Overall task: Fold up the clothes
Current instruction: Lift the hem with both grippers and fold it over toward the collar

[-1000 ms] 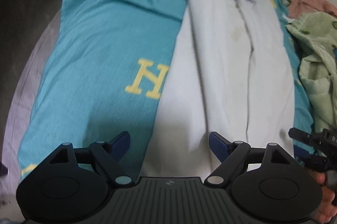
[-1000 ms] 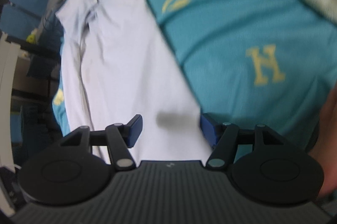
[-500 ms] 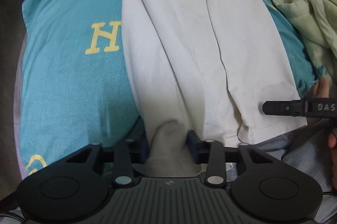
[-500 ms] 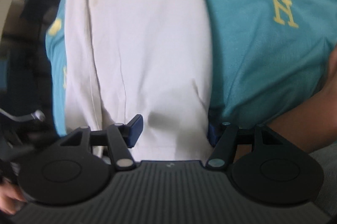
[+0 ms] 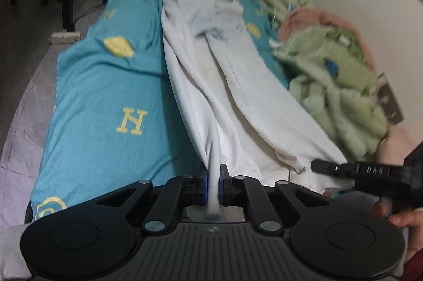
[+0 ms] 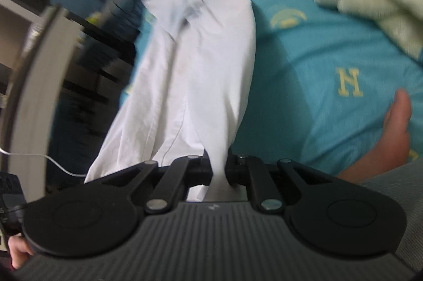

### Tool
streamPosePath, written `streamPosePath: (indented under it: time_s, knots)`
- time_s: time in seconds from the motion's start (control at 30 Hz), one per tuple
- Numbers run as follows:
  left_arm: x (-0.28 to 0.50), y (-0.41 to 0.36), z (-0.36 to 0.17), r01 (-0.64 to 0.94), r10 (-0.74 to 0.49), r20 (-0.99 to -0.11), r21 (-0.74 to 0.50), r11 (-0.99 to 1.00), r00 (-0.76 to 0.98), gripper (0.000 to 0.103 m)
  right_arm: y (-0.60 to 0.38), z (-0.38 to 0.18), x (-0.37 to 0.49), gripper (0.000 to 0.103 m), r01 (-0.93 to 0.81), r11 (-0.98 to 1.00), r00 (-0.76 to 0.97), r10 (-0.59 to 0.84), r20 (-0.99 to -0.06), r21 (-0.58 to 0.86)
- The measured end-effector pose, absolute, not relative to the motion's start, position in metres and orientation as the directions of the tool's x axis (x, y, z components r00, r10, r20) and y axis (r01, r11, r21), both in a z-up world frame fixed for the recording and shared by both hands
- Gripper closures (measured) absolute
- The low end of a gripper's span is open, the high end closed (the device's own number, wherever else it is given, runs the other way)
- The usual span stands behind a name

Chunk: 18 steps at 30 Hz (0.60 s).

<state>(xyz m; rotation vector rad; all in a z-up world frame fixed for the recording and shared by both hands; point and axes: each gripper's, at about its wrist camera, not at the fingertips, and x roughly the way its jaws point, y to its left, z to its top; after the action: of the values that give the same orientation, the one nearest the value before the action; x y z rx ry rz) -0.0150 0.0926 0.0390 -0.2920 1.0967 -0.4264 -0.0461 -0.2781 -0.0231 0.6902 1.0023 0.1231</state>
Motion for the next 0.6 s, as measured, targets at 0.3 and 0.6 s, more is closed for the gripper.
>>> streamPosePath:
  time_s: [0.3,0.6]
  knots:
    - [-0.085,0.107,0.105,0.170,-0.486,-0.722,-0.468,0.867,0.491,0.096,-0.271,0.042,-0.088,0.094,0.089,0.799,0.663,0.398,-0.634,0.595]
    - [-0.163,0.104,0.133,0.227,-0.516,-0.678,-0.473,0.852,0.524,0.096,-0.276,0.063,-0.160,0.094,0.040,0.795,0.720,0.397,-0.569,0.605]
